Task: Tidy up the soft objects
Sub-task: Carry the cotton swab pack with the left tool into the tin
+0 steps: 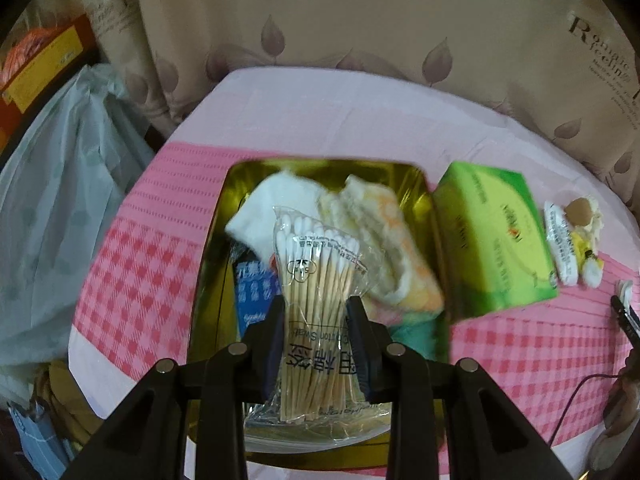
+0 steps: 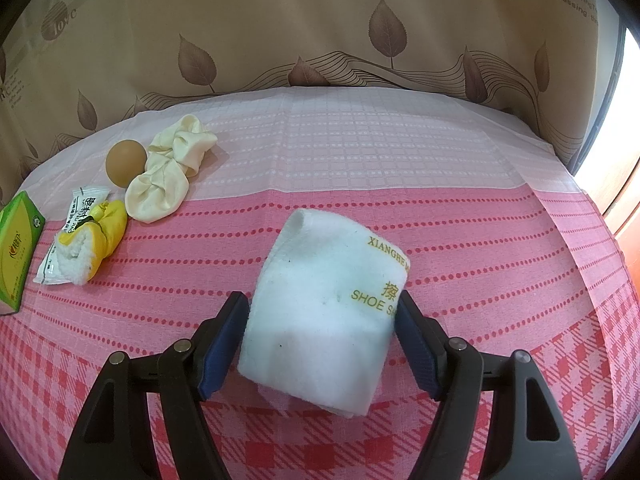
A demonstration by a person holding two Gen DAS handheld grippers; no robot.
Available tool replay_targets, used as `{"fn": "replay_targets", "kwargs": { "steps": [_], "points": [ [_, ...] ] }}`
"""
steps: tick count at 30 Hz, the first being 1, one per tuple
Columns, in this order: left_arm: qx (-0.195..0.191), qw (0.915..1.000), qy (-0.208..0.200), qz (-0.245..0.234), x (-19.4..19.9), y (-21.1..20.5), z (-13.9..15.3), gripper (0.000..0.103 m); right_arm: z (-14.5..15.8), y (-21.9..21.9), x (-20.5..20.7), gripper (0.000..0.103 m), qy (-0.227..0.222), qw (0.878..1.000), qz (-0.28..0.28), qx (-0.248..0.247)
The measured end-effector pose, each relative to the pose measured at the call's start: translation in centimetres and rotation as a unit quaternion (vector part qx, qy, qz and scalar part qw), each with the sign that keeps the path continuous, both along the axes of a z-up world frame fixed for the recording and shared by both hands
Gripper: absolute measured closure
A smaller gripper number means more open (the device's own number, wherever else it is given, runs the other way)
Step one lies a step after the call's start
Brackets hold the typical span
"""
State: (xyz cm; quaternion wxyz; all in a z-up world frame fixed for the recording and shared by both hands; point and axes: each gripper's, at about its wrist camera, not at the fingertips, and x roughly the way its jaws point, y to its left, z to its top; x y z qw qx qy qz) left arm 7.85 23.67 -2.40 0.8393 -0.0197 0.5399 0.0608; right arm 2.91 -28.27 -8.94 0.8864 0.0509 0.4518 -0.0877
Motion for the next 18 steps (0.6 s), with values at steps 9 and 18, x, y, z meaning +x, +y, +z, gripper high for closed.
{"fn": "replay_targets", "kwargs": {
  "steps": [9, 18],
  "points": [
    [-0.014, 0.9998, 0.015, 0.000, -1.1, 1.3, -2.6, 0.073, -0.1, 0.1, -0.1, 0.032, 0.001, 1.000, 0.000, -0.004],
    [-0.014, 0.9998, 0.015, 0.006, -1.6, 2.6, -3.7, 0.073, -0.2, 0.3, -0.1, 0.031, 0.002, 1.000, -0.001, -0.006]
  ]
}}
